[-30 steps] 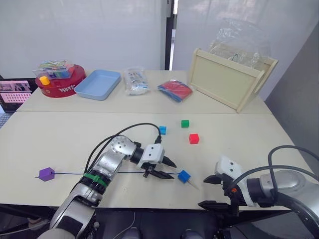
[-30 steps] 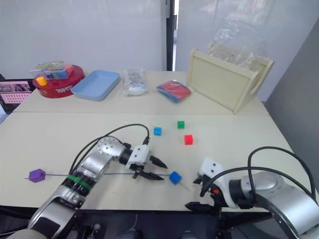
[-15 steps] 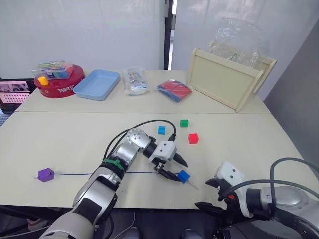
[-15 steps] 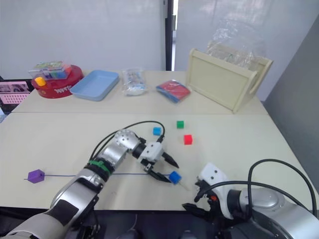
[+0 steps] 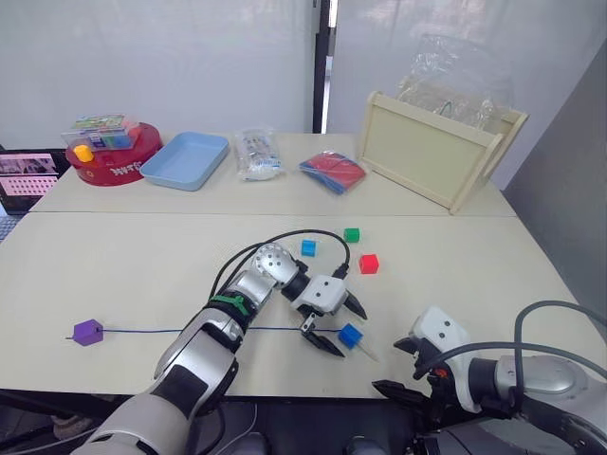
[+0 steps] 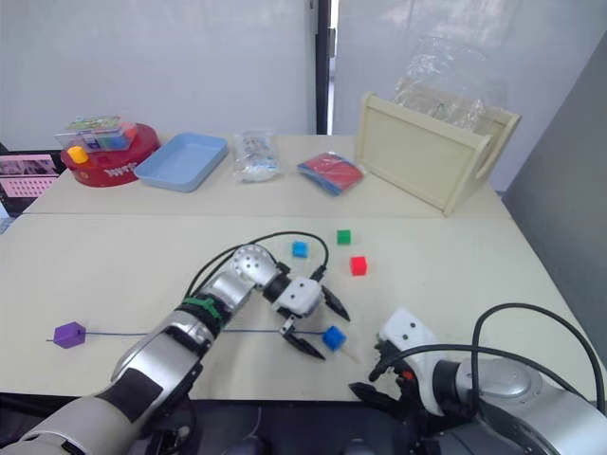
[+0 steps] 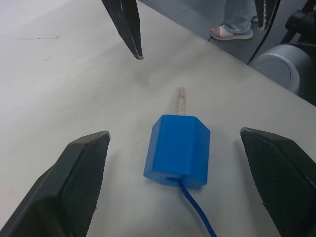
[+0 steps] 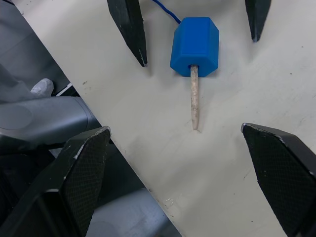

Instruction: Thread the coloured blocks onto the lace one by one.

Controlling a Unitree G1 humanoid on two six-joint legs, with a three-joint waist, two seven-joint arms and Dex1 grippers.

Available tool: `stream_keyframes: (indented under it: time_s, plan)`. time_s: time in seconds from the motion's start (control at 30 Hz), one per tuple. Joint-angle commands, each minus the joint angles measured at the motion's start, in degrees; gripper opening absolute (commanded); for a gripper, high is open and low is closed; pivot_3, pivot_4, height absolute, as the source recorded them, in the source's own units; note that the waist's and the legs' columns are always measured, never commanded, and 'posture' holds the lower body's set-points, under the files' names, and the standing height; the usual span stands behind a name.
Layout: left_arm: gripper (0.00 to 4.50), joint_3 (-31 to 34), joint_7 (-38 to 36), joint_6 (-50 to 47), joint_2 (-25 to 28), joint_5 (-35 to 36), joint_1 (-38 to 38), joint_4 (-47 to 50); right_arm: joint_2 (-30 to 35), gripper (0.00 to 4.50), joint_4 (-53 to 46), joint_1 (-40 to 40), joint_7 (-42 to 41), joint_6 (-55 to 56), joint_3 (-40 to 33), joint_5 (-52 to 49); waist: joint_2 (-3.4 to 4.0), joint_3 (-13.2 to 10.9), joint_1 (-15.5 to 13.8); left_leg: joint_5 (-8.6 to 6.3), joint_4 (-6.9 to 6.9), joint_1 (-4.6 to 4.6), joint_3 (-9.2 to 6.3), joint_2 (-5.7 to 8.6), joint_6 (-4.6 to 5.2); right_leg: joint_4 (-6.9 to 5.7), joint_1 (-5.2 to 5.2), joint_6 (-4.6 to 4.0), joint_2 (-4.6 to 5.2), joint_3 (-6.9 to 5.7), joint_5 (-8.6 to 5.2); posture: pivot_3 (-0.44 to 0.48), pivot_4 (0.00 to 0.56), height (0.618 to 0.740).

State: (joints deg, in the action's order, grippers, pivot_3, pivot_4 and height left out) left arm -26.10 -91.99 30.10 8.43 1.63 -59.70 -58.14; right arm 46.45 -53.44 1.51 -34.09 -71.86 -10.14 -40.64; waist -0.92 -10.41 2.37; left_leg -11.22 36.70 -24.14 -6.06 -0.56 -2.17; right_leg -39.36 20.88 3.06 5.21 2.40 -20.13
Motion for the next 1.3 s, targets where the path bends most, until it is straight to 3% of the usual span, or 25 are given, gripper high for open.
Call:
stream_keyframes:
  time_s: [0.03, 0.27, 0.33, 0.57, 0.83, 1.3]
  plan:
    - [3.90, 1.1, 1.4, 0.6, -1.2, -1.9, -1.9, -2.3, 0.5, 4.50, -1.4, 0.9, 0.8, 1.6, -1.1, -0.3, 0.00, 0.0, 0.0, 0.00, 0.00, 0.00, 0.00, 0.00, 0.00, 0.00, 0.00, 0.00, 0.00, 0.00, 0.00, 0.000, 0.150, 0.740]
    - [1.62, 2.3, 0.7, 1.2, -2.2, -3.0, -1.5, -3.1, 0.9, 4.50, -1.0, 0.8, 1.8, 2.8, -0.3, -0.3, 0.00, 0.0, 0.0, 0.00, 0.01, 0.00, -0.01, 0.01, 0.00, -0.02, 0.00, 0.00, 0.01, 0.00, 0.00, 0.000, 0.150, 0.740]
    - [1.29, 2.7, 0.5, 0.9, -2.1, -3.0, -1.3, -2.7, 1.2, 4.50, -0.6, 0.0, 2.1, 3.4, 0.6, 0.2, 0.00, 0.0, 0.0, 0.00, 0.01, 0.00, -0.01, 0.02, 0.00, -0.02, 0.00, 0.01, 0.01, 0.00, 0.00, 0.000, 0.150, 0.740]
    - [1.29, 3.4, 0.3, -0.2, -0.5, -3.7, 0.4, -0.1, 1.5, 4.50, 4.8, -5.8, 5.7, 6.7, 8.7, 6.6, 0.00, 0.0, 0.2, 0.00, 0.03, 0.02, -0.02, 0.01, 0.00, -0.05, 0.00, 0.01, 0.00, 0.00, 0.00, 0.000, 0.150, 0.740]
    - [1.29, 3.8, 2.7, -2.1, 0.7, -4.3, 1.8, 2.2, -2.8, 4.50, 11.1, -9.9, 6.6, 10.6, 16.0, 10.8, 0.00, 0.0, 0.2, 0.00, 0.06, 0.00, -0.05, 0.03, 0.00, -0.06, 0.00, 0.01, 0.02, 0.00, -0.01, 0.000, 0.150, 0.740]
    - [1.28, 4.6, 4.1, -8.7, 3.4, -3.4, 6.1, 10.6, -1.9, 0.01, 16.0, -11.9, 4.5, 15.2, 21.2, 17.1, 0.02, 0.0, 0.5, 0.00, 0.09, 0.05, -0.06, 0.03, 0.00, -0.12, 0.00, 0.01, 0.01, 0.01, 0.00, 0.000, 0.150, 0.740]
